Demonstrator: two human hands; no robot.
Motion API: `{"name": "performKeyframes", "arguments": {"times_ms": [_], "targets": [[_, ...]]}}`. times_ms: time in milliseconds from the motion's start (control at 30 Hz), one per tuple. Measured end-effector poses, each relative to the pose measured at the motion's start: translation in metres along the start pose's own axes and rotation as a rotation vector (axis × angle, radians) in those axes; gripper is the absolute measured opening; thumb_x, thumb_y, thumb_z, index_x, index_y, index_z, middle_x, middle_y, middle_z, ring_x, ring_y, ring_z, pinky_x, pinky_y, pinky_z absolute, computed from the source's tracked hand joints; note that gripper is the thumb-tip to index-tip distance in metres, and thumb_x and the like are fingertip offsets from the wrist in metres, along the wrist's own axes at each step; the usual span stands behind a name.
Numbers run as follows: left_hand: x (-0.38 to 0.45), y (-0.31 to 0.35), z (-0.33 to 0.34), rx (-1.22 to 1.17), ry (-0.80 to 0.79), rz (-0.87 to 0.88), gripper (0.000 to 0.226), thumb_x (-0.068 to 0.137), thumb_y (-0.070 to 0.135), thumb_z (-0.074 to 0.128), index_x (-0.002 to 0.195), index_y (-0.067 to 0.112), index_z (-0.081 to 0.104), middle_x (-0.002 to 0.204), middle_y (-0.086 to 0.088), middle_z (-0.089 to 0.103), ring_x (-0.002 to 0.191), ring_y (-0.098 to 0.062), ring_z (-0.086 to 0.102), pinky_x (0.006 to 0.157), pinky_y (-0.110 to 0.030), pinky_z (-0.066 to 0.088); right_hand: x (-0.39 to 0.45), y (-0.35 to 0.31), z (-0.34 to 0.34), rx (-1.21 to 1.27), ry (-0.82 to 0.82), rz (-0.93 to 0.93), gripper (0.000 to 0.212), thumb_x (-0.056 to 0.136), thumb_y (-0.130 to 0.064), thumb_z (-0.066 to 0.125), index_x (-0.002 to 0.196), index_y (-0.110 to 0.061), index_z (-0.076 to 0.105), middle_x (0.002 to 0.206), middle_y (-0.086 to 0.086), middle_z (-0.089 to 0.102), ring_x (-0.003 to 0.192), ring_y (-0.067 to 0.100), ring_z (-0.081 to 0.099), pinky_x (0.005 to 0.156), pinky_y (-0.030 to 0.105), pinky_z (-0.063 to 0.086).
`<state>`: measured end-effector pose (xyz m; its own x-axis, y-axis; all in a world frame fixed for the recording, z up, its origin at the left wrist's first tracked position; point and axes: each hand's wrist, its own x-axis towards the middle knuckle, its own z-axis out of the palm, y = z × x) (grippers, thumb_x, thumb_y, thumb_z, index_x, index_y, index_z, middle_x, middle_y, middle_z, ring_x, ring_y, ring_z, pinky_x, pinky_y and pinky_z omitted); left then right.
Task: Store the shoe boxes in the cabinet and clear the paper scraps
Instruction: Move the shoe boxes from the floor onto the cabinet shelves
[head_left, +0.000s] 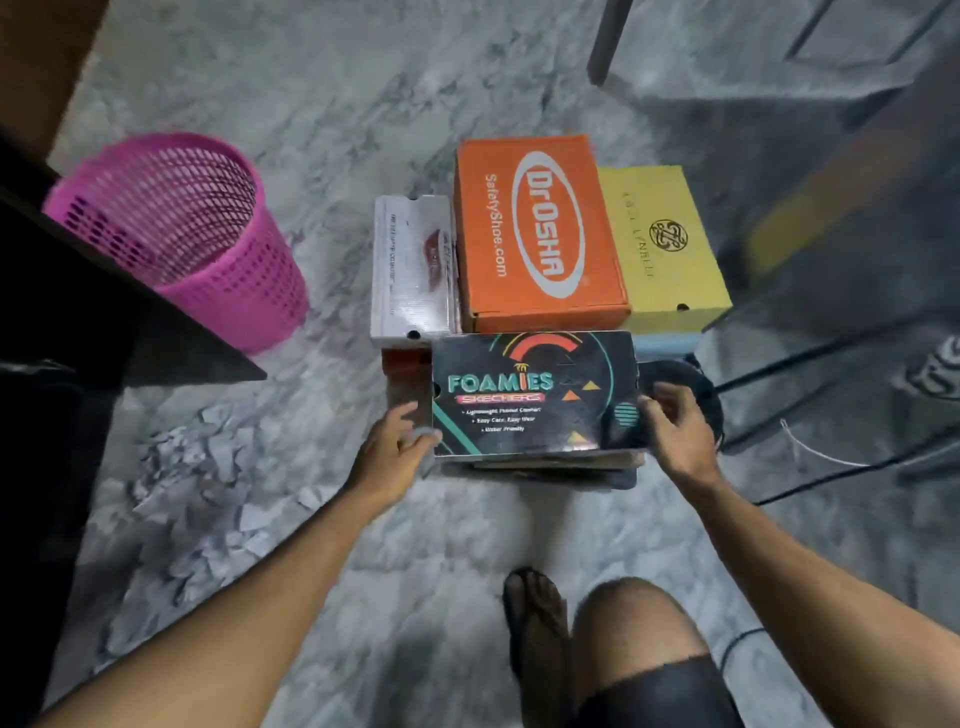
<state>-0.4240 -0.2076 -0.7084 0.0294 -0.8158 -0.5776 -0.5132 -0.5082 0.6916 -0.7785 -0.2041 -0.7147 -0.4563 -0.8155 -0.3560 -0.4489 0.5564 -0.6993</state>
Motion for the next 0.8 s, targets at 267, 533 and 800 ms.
{"name": "performKeyframes", "arguments": {"times_ms": [267, 533, 800], "targets": [[0.060, -0.055, 0.042, -0.074, 0.035, 0.245, 0.064, 0.083, 0.058, 0.065, 0.142, 0.046, 0.042, 0.132, 0.013, 0.066, 0.107, -0.009, 0.069, 0.102, -0.042, 0.054, 0.025, 0.067, 0.055, 0.338, 0.035, -0.175, 0.051, 0.099, -0.006, 0.064, 0.147, -0.014, 0.054, 0.145, 0.002, 0.062, 0.133, 0.015, 0.058, 0.115, 0.037, 0.044], [0.026, -0.099, -0.012, -0.121, 0.206, 0.298, 0.066, 0.072, 0.065, 0.052, 0.135, 0.045, 0.054, 0.120, 0.012, 0.071, 0.096, -0.006, 0.071, 0.095, -0.045, 0.057, -0.043, 0.057, 0.083, 0.211, -0.063, -0.407, 0.051, 0.092, -0.012, 0.076, 0.135, -0.029, 0.057, 0.126, -0.008, 0.067, 0.113, 0.011, 0.065, 0.092, 0.034, 0.054], [-0.027, -0.184, -0.111, -0.263, 0.463, 0.176, 0.042, 0.085, 0.045, 0.062, 0.127, 0.040, 0.060, 0.109, 0.015, 0.075, 0.100, -0.009, 0.071, 0.097, -0.044, 0.055, -0.088, -0.035, 0.145, 0.115, -0.523, -0.592, 0.057, 0.084, -0.027, 0.073, 0.137, -0.035, 0.056, 0.122, -0.017, 0.074, 0.110, 0.004, 0.071, 0.084, 0.013, 0.058]]}}
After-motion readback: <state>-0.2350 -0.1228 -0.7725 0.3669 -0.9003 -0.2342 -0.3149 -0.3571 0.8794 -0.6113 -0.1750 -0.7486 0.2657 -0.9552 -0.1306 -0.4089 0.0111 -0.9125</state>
